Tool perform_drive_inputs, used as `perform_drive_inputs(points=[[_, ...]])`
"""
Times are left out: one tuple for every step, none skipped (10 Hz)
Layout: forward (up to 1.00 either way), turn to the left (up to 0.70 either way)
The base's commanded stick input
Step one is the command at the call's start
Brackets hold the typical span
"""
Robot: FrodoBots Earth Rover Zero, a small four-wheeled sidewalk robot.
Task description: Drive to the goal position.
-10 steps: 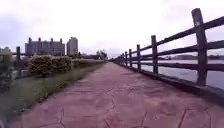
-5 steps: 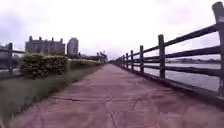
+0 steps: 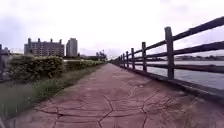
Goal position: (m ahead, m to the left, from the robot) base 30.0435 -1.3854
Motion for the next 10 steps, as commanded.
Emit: perform_drive_inputs(points=[[1.0, 0.0], [1.0, 0.0], [1.0, 0.0], [1.0, 0.0], [1.0, 0.0], [1.0, 0.0], [1.0, 0.0], [1.0, 0.0], [1.0, 0.0], [1.0, 0.0]])
